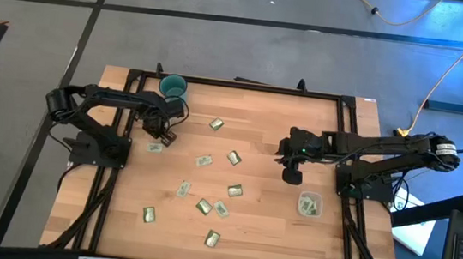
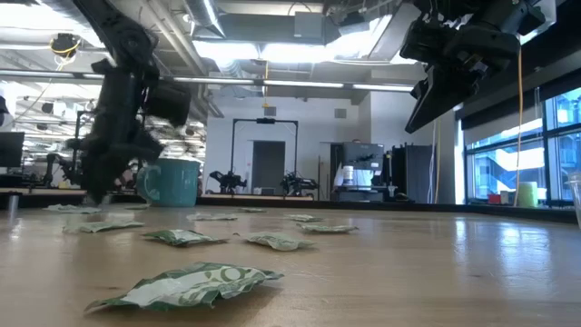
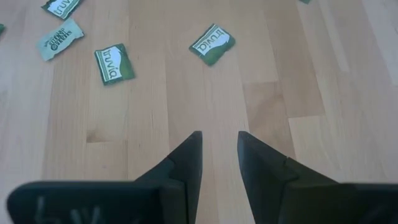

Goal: Pick and place items into bin
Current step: Put the white stevia packet into the transparent bin

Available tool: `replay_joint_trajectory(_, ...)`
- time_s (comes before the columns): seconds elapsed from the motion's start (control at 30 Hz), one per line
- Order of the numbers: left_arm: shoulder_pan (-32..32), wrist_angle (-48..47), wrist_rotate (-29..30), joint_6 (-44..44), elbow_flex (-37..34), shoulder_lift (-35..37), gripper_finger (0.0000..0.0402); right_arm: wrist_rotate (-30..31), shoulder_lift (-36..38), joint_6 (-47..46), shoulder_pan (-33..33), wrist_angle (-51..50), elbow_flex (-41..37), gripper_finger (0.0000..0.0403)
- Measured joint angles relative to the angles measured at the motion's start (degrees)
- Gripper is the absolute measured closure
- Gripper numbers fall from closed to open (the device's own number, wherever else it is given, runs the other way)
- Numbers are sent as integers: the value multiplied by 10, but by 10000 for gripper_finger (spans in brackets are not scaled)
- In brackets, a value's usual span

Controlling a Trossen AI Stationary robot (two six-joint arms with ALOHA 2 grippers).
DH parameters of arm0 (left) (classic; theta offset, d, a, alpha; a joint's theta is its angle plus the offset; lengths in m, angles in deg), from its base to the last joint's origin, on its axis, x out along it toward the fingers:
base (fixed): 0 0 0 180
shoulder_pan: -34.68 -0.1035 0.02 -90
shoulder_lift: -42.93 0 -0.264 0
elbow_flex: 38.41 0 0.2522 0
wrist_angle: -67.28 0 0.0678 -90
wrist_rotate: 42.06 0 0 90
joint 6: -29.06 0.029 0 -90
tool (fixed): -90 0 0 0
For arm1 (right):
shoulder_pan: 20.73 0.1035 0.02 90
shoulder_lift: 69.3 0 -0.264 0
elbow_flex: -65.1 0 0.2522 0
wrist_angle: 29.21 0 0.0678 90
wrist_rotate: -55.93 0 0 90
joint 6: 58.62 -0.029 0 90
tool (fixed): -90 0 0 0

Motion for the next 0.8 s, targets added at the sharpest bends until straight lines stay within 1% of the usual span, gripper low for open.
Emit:
replay_joint_trajectory(0.1, 11, 6, -18, 14, 26, 19, 398, 0, 0, 8, 0, 0, 0, 297)
replay_joint_trajectory(0.2, 23, 8, -39, 26, 52, 39, 397, 0, 0, 50, 0, 1, 0, 297)
replay_joint_trajectory(0.3, 36, 37, -92, 44, 63, 57, 398, 0, 0, 84, 0, 5, 0, 297)
replay_joint_trajectory(0.43, 51, 157, -211, 77, 64, 74, 396, 0, 0, 93, 0, 43, 0, 297)
replay_joint_trajectory(0.63, 78, 343, -326, 116, 66, 64, 397, 0, 0, 94, 0, 125, 0, 297)
replay_joint_trajectory(0.7, 88, 400, -367, 119, 66, 55, 397, 0, 0, 118, 0, 159, 0, 297)
replay_joint_trajectory(0.8, 102, 463, -415, 118, 66, 37, 395, 0, 0, 190, 4, 193, 0, 297)
